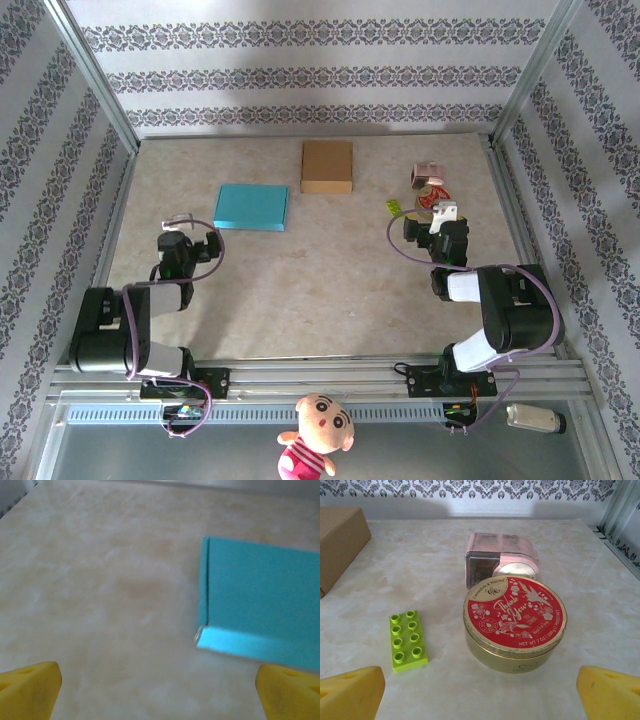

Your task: Fold the paper box

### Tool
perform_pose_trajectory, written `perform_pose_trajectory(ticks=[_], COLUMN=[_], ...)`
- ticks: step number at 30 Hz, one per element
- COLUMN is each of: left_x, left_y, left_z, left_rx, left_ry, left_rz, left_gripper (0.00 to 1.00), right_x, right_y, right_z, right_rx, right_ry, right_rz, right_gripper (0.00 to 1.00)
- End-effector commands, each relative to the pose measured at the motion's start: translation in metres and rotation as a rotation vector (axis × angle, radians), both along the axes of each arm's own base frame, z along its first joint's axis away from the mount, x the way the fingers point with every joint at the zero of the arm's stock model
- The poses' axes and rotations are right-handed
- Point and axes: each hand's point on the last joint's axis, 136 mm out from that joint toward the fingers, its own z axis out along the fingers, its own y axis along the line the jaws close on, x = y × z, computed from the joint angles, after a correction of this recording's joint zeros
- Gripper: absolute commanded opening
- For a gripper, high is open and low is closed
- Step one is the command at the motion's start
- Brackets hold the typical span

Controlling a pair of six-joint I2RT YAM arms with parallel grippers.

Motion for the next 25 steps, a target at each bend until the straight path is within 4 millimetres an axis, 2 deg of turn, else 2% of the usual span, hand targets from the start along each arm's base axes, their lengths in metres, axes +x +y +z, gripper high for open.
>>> perform_pose_trajectory(ticks=[1, 3, 4, 6, 8, 12, 25], left_x=[0.016, 0.02, 0.017, 0.02, 0.015, 0.014, 0.019], left_y=[-0.02, -0.023, -0.023, -0.031, -0.021, -0.018, -0.025], left_z=[0.011, 0.006, 0.002, 0.008, 0.005, 0.007, 0.006], left_rx=[0.015, 0.02, 0.017, 0.017, 0.016, 0.015, 0.018], left_ry=[-0.071, -0.116, -0.06, -0.119, -0.08, -0.109, -0.096], left_rz=[-0.131, -0.142, -0.144, -0.191, -0.134, -0.111, -0.159], left_gripper=[1.0, 1.0, 0.99, 0.99, 0.99, 0.99, 0.99], right_x=[0.003, 0.003, 0.003, 0.003, 0.003, 0.003, 0.0], right_y=[-0.004, -0.004, -0.004, -0.004, -0.004, -0.004, 0.002], right_z=[0.009, 0.009, 0.009, 0.009, 0.009, 0.009, 0.01], right_rx=[0.008, 0.009, 0.009, 0.009, 0.01, 0.011, -0.003], right_ry=[-0.034, -0.035, -0.034, -0.033, -0.034, -0.034, -0.045], right_rz=[-0.007, -0.007, -0.007, -0.007, -0.006, -0.006, 0.021], right_gripper=[0.98, 0.98, 0.98, 0.98, 0.98, 0.98, 0.98])
